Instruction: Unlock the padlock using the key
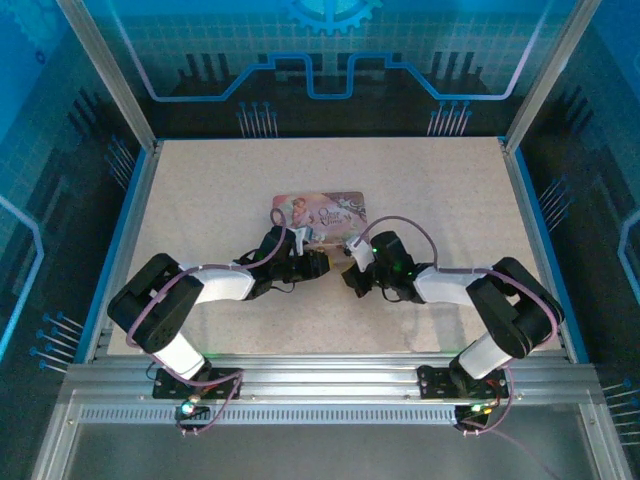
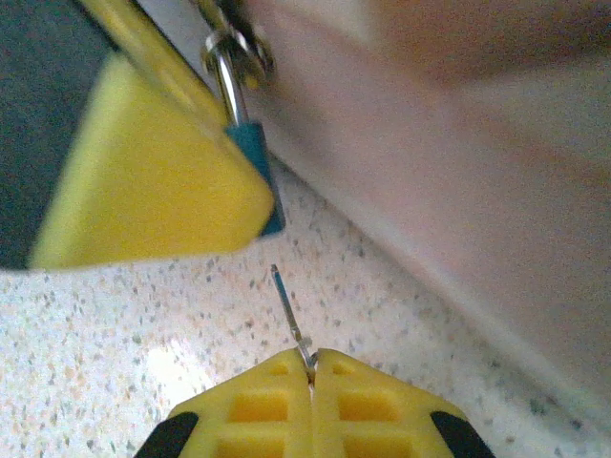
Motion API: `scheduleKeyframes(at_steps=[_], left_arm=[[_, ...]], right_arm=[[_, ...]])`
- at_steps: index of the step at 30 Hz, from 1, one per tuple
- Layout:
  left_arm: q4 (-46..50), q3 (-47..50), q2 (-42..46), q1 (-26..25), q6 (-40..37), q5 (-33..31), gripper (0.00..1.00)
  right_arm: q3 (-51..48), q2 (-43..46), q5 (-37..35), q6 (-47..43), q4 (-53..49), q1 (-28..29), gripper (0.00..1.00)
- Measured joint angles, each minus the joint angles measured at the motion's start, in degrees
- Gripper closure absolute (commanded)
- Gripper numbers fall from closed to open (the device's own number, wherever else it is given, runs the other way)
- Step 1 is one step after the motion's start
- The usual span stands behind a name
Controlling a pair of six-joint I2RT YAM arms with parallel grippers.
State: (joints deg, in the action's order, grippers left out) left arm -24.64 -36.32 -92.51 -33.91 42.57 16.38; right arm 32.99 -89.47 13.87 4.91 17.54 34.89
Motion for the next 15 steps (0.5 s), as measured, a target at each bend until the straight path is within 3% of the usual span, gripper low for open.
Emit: scheduleKeyframes(at_steps=[15], left_arm=[[0.4,0.0,0.0,0.0,0.2,0.0,0.76]], right_arm=[[0.7,-0.6,0.0,-0.1,-0.6,2.1,1.00]])
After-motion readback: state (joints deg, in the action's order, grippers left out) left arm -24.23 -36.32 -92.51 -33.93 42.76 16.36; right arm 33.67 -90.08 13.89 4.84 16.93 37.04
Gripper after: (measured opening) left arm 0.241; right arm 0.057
